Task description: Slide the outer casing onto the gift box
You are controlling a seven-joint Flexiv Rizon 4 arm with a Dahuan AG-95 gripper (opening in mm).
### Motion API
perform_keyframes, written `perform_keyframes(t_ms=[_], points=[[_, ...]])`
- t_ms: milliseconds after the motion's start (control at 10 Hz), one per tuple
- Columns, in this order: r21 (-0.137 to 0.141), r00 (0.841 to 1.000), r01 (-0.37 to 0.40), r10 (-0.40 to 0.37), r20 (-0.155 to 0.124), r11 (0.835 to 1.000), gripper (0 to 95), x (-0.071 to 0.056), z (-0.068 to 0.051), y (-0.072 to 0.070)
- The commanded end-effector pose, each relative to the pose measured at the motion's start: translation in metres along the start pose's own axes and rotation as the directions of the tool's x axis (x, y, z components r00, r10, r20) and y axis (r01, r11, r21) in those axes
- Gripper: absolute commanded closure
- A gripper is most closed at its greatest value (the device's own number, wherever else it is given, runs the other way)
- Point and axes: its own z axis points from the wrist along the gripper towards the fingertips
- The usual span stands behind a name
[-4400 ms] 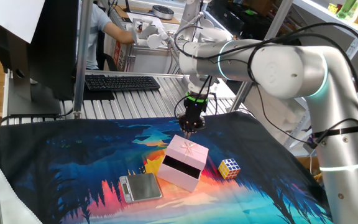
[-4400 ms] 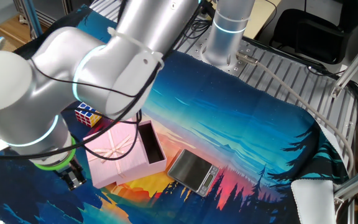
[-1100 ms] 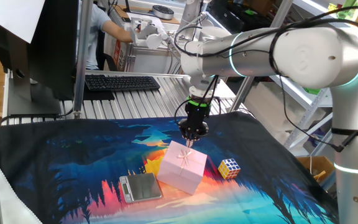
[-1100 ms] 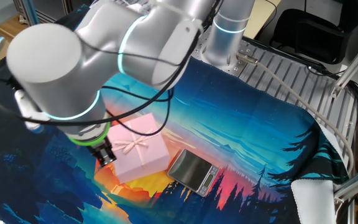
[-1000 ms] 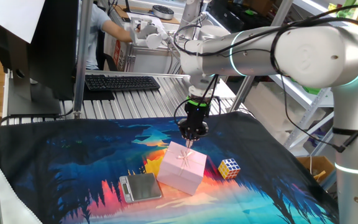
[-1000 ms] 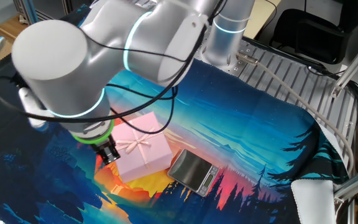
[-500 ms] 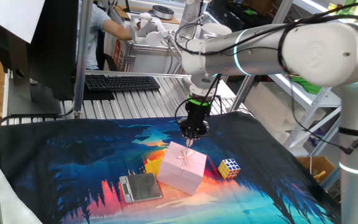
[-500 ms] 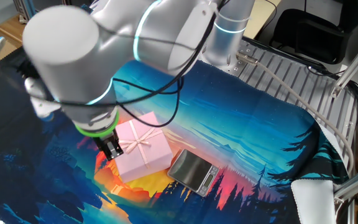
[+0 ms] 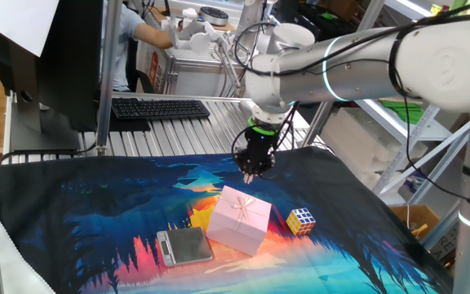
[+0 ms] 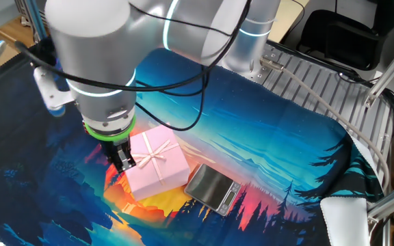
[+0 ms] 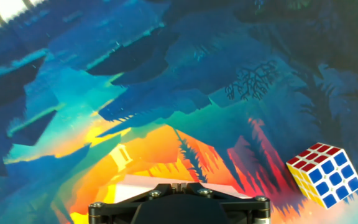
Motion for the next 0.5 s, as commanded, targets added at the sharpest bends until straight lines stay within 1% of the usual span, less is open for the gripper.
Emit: perform_keyframes(t_ms=[100, 200, 300, 400, 500], points=[[-0.045, 0.998, -0.018, 0.021, 0.055, 0.999, 95.0, 0.0022, -0.0015, -0.0015], [-0.056, 0.998, -0.021, 0.024, 0.063, 0.998, 95.0, 0.0022, -0.0015, -0.0015], [-0.065, 0.997, -0.022, 0.027, 0.077, 0.998, 95.0, 0.0022, -0.0015, -0.0015], [-0.067, 0.996, -0.022, 0.028, 0.082, 0.997, 95.0, 0.0022, -0.0015, -0.0015], [-0.079, 0.994, -0.026, 0.035, 0.104, 0.996, 95.0, 0.0022, -0.0015, -0.0015]])
